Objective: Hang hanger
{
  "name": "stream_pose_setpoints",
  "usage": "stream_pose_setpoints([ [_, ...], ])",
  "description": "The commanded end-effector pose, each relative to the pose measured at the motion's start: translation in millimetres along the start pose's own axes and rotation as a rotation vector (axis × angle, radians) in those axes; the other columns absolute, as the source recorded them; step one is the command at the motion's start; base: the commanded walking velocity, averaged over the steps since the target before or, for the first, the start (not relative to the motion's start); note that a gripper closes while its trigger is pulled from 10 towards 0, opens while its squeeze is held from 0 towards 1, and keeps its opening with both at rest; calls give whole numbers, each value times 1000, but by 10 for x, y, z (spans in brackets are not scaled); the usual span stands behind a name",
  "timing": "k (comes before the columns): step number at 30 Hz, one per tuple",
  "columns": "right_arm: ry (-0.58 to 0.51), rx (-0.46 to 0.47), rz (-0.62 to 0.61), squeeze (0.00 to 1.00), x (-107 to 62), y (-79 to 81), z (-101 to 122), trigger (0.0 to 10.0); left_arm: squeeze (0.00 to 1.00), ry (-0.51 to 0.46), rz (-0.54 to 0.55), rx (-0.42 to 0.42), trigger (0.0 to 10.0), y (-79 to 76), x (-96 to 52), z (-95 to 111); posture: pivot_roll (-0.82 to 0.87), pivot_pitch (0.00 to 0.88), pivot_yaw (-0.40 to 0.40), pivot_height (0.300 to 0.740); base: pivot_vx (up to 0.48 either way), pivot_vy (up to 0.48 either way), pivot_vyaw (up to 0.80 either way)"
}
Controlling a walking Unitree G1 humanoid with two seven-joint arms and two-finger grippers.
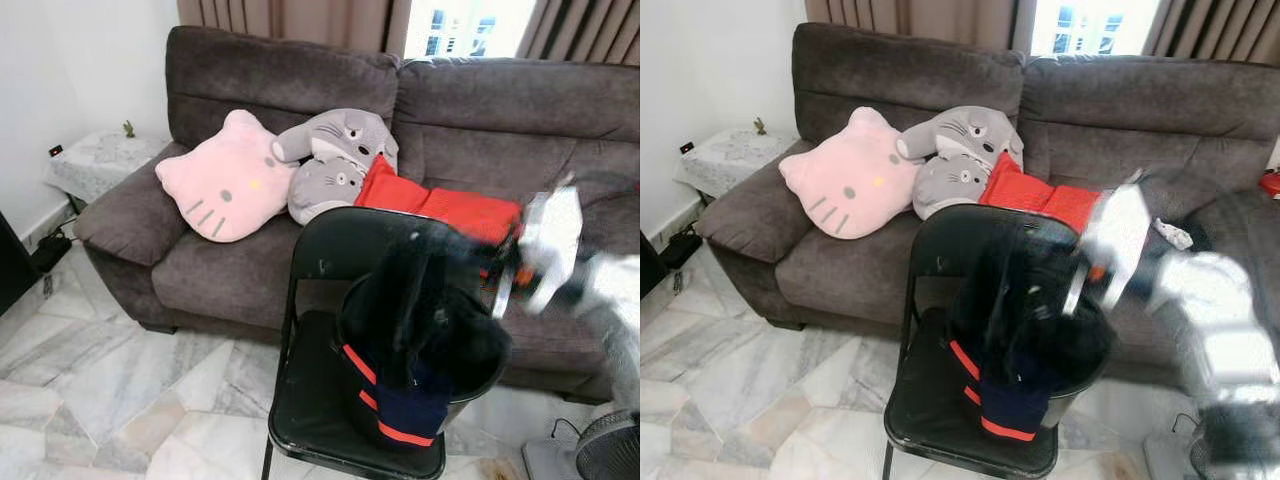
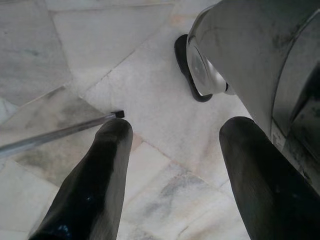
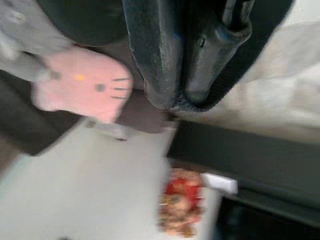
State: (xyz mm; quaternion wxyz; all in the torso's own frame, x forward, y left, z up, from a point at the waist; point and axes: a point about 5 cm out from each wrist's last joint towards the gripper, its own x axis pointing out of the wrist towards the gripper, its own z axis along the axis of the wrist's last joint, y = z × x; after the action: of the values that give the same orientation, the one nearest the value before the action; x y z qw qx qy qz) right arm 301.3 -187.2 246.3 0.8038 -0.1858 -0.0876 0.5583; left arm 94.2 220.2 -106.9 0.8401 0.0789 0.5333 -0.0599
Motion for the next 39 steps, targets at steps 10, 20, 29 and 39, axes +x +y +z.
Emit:
stream_pose_setpoints([
  [10, 237, 95, 95, 0, 136, 311, -572, 0, 0, 26, 3, -13, 10000, 5, -15, -69, -63, 17, -11, 740, 0, 0, 0],
  [20, 266, 131, 121, 459, 224, 382, -752, 10000, 0, 26, 3, -12, 10000, 1, -17, -74, -56, 20, -15, 740, 0, 0, 0],
  [29, 270, 98, 120, 1000, 225, 366, -715, 10000, 0, 27, 2, -11, 10000, 1, -17, -77, -59, 23, -17, 740, 0, 0, 0],
  [39, 290, 52, 156, 1000, 173, 379, -631, 10000, 0, 26, -3, -5, 10000, -7, -15, -74, -72, 14, -17, 740, 0, 0, 0],
])
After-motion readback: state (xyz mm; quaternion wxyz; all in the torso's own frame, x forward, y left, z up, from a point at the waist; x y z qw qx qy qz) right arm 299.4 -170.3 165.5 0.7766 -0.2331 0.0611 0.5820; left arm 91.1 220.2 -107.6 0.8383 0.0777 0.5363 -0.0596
